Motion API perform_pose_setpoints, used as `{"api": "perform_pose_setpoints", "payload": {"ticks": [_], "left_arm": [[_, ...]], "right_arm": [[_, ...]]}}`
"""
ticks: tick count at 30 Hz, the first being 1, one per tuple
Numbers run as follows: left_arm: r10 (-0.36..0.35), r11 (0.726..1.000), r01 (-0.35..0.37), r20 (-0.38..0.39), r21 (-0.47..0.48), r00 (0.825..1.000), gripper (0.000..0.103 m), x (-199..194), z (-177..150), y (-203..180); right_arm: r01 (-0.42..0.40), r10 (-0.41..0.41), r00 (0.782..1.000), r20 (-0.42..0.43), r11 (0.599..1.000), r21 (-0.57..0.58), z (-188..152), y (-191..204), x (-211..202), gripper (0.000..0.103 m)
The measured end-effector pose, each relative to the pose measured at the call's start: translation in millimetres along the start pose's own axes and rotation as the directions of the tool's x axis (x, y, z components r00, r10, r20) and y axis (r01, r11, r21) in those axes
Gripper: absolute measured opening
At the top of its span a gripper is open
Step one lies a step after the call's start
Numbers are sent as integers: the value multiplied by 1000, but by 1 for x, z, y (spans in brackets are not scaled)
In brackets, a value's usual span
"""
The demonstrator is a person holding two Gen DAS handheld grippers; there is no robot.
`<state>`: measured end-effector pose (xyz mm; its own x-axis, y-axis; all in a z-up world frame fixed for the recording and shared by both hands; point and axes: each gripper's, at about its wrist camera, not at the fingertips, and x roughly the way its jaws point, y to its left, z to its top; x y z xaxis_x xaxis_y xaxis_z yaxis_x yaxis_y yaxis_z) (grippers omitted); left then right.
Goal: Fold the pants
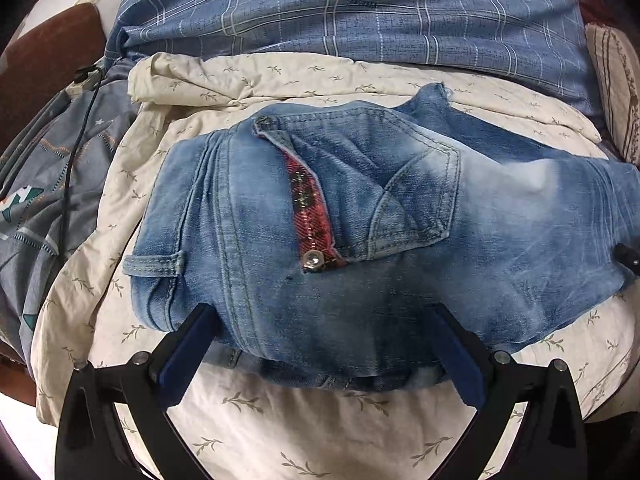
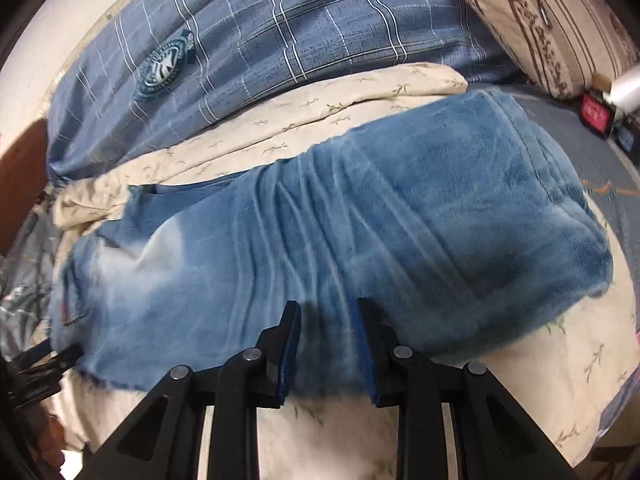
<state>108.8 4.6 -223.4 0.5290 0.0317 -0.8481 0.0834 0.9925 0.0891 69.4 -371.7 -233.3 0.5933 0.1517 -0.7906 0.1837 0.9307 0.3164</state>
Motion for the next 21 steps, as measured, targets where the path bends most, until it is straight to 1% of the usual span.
{"api": "perform_pose_setpoints", "payload": {"ticks": [2, 4, 5, 7, 9, 11, 13, 14, 16, 17, 18, 21], "left_arm": [[-8, 1000, 8, 4, 14, 1000, 103, -1, 0, -3], [-11, 1000, 10, 4, 25, 1000, 103, -3, -1, -6], [-15, 1000, 15, 2, 26, 1000, 103, -4, -1, -7], [-22, 1000, 22, 7, 14, 1000, 103, -6, 0, -6], [-36, 999, 36, 27, -11, 999, 103, -11, 1, -5], [-45, 998, 46, 41, -30, 998, 103, -13, 2, -4], [-46, 998, 47, 46, -32, 998, 103, -12, 2, -5], [-35, 999, 35, 37, -19, 999, 103, -9, 2, -7], [-18, 1000, 18, 19, 2, 1000, 103, -3, 1, -9], [-15, 1000, 15, 14, 9, 1000, 103, -1, -1, -10], [-15, 1000, 15, 16, 12, 1000, 103, 0, -2, -9], [-17, 1000, 16, 21, 25, 1000, 103, 0, -5, -9]], "right_arm": [[-50, 50, 999, 3, 998, 30, -1, -10, -8, 31], [-59, 57, 998, 26, 997, 47, -2, -19, -19, 30], [-49, 46, 998, 51, 997, 57, -2, -26, -27, 30], [-71, 60, 990, 125, 994, 86, -2, -39, -47, 30], [-83, 49, 974, 221, 986, 147, -1, -60, -68, 31], [-76, 12, 962, 273, 972, 222, 0, -79, -79, 32], [-85, 10, 954, 301, 967, 238, 2, -87, -83, 32], [-77, 2, 953, 302, 968, 237, 5, -86, -81, 32], [-55, -13, 964, 265, 968, 246, 9, -87, -70, 32], [-49, -12, 975, 222, 963, 265, 9, -91, -62, 32], [-38, -17, 981, 192, 959, 279, 8, -94, -57, 32], [12, -43, 995, 88, 946, 323, 8, -104, -33, 31]]}}
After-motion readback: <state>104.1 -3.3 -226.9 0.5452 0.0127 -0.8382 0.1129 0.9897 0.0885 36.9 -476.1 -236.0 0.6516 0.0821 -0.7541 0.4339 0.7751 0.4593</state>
